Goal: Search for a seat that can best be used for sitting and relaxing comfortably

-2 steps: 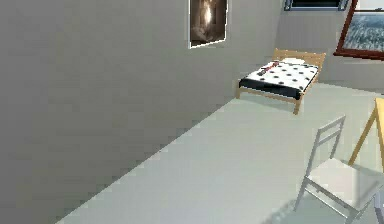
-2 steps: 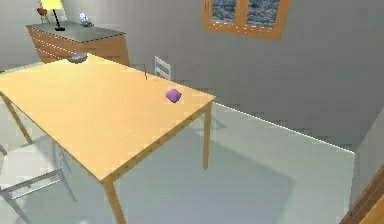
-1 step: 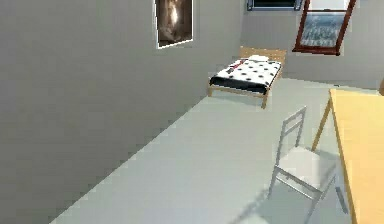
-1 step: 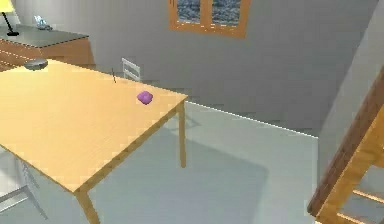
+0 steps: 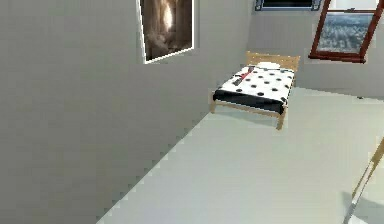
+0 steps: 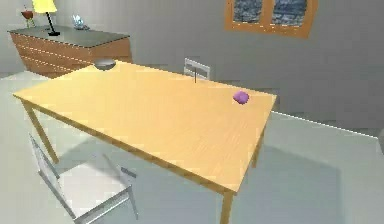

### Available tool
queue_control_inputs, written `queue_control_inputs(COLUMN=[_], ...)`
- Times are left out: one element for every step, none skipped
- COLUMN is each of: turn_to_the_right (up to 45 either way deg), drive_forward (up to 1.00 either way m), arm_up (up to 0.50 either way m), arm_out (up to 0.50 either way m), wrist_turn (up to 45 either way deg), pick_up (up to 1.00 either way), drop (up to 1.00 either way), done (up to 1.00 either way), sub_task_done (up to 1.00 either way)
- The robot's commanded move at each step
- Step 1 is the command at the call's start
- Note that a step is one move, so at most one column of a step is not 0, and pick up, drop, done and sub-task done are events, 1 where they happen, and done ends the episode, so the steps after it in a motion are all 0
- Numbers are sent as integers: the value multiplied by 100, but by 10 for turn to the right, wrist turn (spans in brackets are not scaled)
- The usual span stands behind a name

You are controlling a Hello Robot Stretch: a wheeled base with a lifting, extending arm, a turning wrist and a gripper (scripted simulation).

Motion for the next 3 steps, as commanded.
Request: queue_control_inputs(turn_to_the_right=[450, 90, 0], drive_forward=[0, 0, 0], arm_up=[0, 0, 0], arm_out=[0, 0, 0], wrist_turn=[0, 0, 0], pick_up=[0, 0, 0], drop=[0, 0, 0], done=[0, 0, 100], sub_task_done=[0, 0, 0])
